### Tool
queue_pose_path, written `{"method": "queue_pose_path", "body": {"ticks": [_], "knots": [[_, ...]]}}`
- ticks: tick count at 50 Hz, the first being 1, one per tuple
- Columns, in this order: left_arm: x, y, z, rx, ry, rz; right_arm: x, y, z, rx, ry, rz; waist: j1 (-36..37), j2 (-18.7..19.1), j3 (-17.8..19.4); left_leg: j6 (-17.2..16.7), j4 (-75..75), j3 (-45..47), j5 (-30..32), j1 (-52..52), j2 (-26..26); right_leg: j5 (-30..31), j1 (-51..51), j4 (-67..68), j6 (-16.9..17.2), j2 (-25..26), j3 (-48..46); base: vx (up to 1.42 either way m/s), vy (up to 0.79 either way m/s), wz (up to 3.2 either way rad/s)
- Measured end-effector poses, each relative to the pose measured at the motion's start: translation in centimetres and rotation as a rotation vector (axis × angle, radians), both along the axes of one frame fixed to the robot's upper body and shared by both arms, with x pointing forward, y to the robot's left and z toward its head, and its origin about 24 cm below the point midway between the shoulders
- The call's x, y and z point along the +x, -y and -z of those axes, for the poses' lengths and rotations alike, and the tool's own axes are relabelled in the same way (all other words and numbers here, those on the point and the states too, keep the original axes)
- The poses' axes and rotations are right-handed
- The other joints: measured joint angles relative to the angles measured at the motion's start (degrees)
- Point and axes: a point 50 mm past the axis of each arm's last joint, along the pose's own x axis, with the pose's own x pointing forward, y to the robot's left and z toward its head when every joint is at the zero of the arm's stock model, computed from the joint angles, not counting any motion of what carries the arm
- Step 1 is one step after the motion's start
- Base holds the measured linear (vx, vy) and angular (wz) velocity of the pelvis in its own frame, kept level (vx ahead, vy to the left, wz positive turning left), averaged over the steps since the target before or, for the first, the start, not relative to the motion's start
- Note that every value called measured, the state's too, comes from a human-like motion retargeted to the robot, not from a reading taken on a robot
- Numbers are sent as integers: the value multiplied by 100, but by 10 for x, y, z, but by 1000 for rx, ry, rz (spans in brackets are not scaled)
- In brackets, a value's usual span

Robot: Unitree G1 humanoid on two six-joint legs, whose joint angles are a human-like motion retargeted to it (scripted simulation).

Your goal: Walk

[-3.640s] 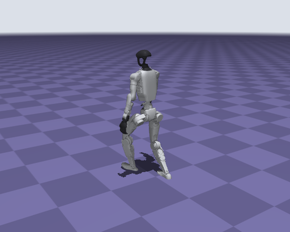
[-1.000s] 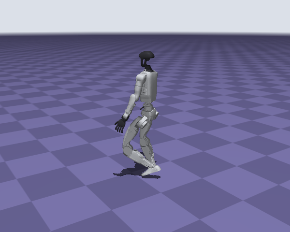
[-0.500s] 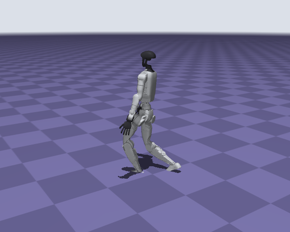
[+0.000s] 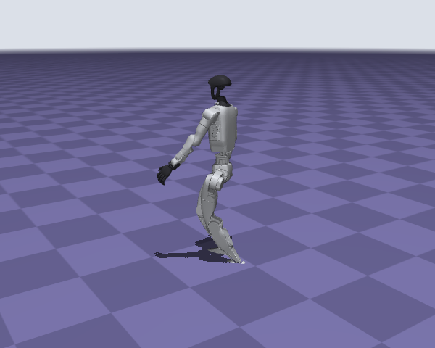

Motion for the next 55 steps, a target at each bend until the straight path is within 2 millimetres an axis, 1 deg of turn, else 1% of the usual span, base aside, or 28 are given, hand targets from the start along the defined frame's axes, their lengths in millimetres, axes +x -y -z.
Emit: {"method": "queue_pose_path", "body": {"ticks": [2,3,5,7,9,11,12,13,15,17,18,20,22,25,27,30,33,35,37,40,42,44,45,47,50,52,53,55], "knots": [[13,4,-10,7,53,28,-3,0,1,-5,-13,-21,10,13,-16,-49,39,71,-94,53,80,75,-46,-293,71,132,-159,24,-6,-36],[17,8,-13,7,71,43,-6,0,2,-8,-24,-29,10,-34,-7,-60,193,126,-169,41,61,76,-83,-289,112,106,-206,23,-5,-41],[28,10,-23,9,114,62,-6,1,2,-13,-29,-44,46,79,-54,-116,82,178,-252,152,230,187,-7,-708,114,345,-421,27,-5,-53],[30,14,-24,0,129,77,-10,1,3,-16,-43,-52,68,52,-33,-158,393,278,-403,150,250,146,23,-656,99,328,-512,25,-3,-52],[31,16,-25,-13,137,81,-11,4,3,-19,-50,-58,99,149,-18,-256,590,380,-513,196,412,77,197,-831,10,486,-632,25,-1,-49],[26,19,-19,-29,121,80,-15,4,4,-19,-65,-56,113,152,18,-389,1070,545,-545,114,510,-109,261,-687,-76,499,-620,21,2,-41],[23,19,-17,-38,110,75,-15,5,4,-19,-70,-56,131,215,42,-497,1362,581,-537,50,624,-174,336,-717,-136,610,-623,25,1,-61],[20,18,-14,-50,98,67,-14,7,4,-19,-73,-58,172,376,86,-654,1737,556,-521,-43,845,-168,478,-902,-215,869,-662,25,2,-72],[9,18,-4,-68,55,52,-17,7,5,-13,-88,-58,244,498,196,-945,2591,604,-177,-229,1130,-275,569,-785,-318,1071,-616,21,5,-76],[0,17,3,-88,14,33,-13,10,3,-12,-92,-64,380,773,279,-1152,3521,579,106,-591,1673,-225,699,-1033,-437,1514,-588,21,7,-96],[-6,16,8,-97,-11,20,-12,11,3,-11,-95,-68,464,874,318,-1199,3893,518,182,-757,1856,-207,736,-1092,-471,1682,-533,22,10,-113],[-20,14,18,-116,-65,-15,-10,13,2,-12,-100,-77,638,992,375,-1170,4405,382,203,-1073,2122,-179,799,-1173,-487,1914,-353,23,12,-126],[-36,10,29,-134,-123,-58,-7,15,1,-11,-102,-88,813,1013,401,-1001,4531,183,36,-1364,2224,-144,860,-1239,-452,2037,-78,24,15,-144],[-62,2,42,-162,-205,-133,-1,16,0,-6,-93,-98,1078,976,423,-760,4181,-319,-252,-1727,2038,-53,948,-1375,-333,2143,443,24,18,-170],[-80,-3,50,-181,-256,-182,5,15,-2,5,-81,-102,1241,916,420,-656,3676,-853,-330,-1874,1652,47,966,-1490,-218,2199,855,22,21,-196],[-104,-9,59,-204,-322,-242,16,13,-5,22,-55,-112,1440,791,371,-618,2916,-1747,-186,-1958,951,179,914,-1624,-41,2290,1490,17,22,-205],[-123,-12,65,-217,-369,-269,30,9,-8,34,-26,-145,1512,667,314,-573,2471,-2093,11,-1915,575,192,788,-1619,120,2318,1967,8,24,-180],[-131,-12,68,-218,-390,-264,40,5,-11,37,-5,-180,1495,589,301,-472,2291,-1926,9,-1873,532,179,677,-1543,234,2257,2132,3,23,-152],[-135,-10,69,-210,-404,-238,50,1,-15,35,16,-217,1479,529,302,-416,2169,-1565,10,-1860,615,140,508,-1386,225,2000,1875,-2,19,-170],[-134,-7,70,-185,-411,-174,65,-5,-20,30,48,-276,1507,444,277,-373,1913,-873,-38,-1816,855,-364,295,-1104,-223,1132,609,-4,13,-191],[-134,-3,70,-169,-415,-123,68,-10,-21,31,58,-309,1482,408,310,-355,1964,-463,-96,-1840,967,-610,216,-750,-323,706,60,-8,10,-159],[-128,-1,69,-153,-408,-67,73,-13,-23,29,71,-337,1422,257,262,-317,1632,-69,-25,-1748,935,-823,206,-551,-392,214,-388,-6,8,-142],[-127,2,69,-148,-408,-43,73,-15,-22,31,72,-349,1410,243,272,-307,1706,115,-53,-1779,990,-898,210,-378,-412,18,-613,-6,7,-138],[-120,3,67,-138,-395,5,75,-16,-23,33,79,-362,1340,61,170,-246,1086,455,115,-1550,846,-1016,276,-374,-432,-360,-916,-1,5,-126],[-113,6,65,-135,-376,49,71,-17,-21,41,76,-369,1273,-69,100,-169,676,880,220,-1352,781,-1048,402,-374,-364,-697,-1225,-3,5,-118],[-109,8,64,-138,-362,65,65,-17,-19,46,65,-362,1228,-90,78,-138,678,1099,208,-1324,805,-1005,465,-412,-266,-794,-1304,-3,5,-107],[-107,9,63,-141,-354,72,63,-16,-18,47,59,-357,1223,-85,45,-115,465,1187,260,-1207,796,-946,528,-574,-233,-744,-1313,-1,4,-101],[-103,10,62,-147,-340,81,55,-15,-15,52,42,-344,1167,-92,47,-89,539,1336,234,-1182,819,-904,571,-626,-141,-763,-1266,-1,4,-88]]}}
